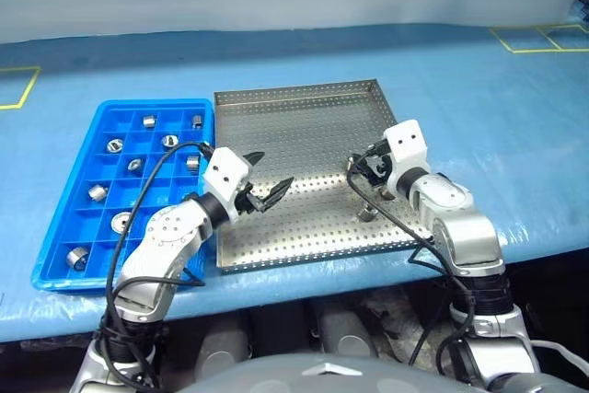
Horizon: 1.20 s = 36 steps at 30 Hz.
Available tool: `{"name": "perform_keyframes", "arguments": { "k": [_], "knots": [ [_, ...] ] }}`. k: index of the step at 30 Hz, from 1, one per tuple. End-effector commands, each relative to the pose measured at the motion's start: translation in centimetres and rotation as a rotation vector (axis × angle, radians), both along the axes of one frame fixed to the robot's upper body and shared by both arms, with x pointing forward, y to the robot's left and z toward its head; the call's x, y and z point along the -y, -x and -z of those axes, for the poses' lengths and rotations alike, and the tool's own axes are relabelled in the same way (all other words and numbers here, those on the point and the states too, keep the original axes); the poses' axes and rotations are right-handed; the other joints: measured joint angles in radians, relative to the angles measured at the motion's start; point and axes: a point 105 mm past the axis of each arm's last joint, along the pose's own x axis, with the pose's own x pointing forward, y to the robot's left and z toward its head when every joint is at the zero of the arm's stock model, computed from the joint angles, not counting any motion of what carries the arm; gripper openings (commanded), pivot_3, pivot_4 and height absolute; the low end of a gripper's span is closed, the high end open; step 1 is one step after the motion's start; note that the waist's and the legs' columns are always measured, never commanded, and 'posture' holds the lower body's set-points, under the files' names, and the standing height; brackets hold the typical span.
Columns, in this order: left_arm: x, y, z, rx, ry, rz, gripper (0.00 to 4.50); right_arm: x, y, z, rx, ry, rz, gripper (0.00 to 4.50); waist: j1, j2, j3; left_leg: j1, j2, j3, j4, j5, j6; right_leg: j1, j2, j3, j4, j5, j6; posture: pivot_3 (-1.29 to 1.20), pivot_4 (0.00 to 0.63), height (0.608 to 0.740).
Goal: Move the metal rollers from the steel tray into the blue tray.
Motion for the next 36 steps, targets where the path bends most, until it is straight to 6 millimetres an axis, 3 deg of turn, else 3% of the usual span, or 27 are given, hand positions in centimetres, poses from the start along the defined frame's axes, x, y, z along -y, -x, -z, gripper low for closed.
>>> {"name": "perform_keyframes", "arguments": {
  "k": [1, 9, 30, 33, 36],
  "knots": [
    [-0.6, 0.0, -0.7, 0.038, 0.003, -0.017, 3.89, -0.5, -0.6, -1.2, 0.051, -0.083, -0.008, 3.90, -0.005, 0.000, 0.000, 0.000, 0.000, 0.000, 0.000, 0.000, 0.000, 0.000, 0.000, 0.000, 0.000, 0.000, 0.000, -0.19, 0.150, 0.740],
    [-1.1, 0.1, -0.8, 0.039, 0.004, -0.029, 3.89, -2.2, -0.9, -0.1, 0.017, -0.129, -0.048, 3.90, -0.005, 0.000, 0.000, 0.000, 0.000, 0.000, 0.000, 0.000, 0.000, 0.000, 0.000, 0.001, 0.000, 0.000, 0.001, -0.17, 0.150, 0.740],
    [-1.3, 0.9, -0.9, 0.038, -0.012, 0.040, 3.89, -1.6, -1.9, 3.1, -0.085, -0.173, 0.022, 3.90, -0.004, 0.001, 0.000, 0.000, 0.000, 0.001, 0.000, 0.000, 0.000, -0.001, 0.000, 0.002, 0.000, 0.000, 0.001, -0.17, 0.150, 0.740],
    [-1.6, 0.9, -0.9, 0.043, -0.022, 0.029, 3.92, -1.4, -2.1, 3.2, -0.082, -0.173, 0.039, 3.34, -0.003, 0.001, 0.000, 0.000, 0.000, 0.001, 0.000, 0.000, 0.000, -0.001, 0.000, 0.002, 0.000, 0.000, 0.001, -0.16, 0.150, 0.740],
    [-1.8, 0.9, -0.8, 0.042, -0.023, 0.026, 3.92, -1.5, -2.1, 2.8, -0.065, -0.173, 0.029, 2.42, -0.003, 0.001, 0.000, 0.000, 0.000, 0.001, 0.000, 0.000, 0.000, -0.001, 0.000, 0.002, 0.000, 0.000, 0.001, -0.16, 0.150, 0.740]
  ]
}}
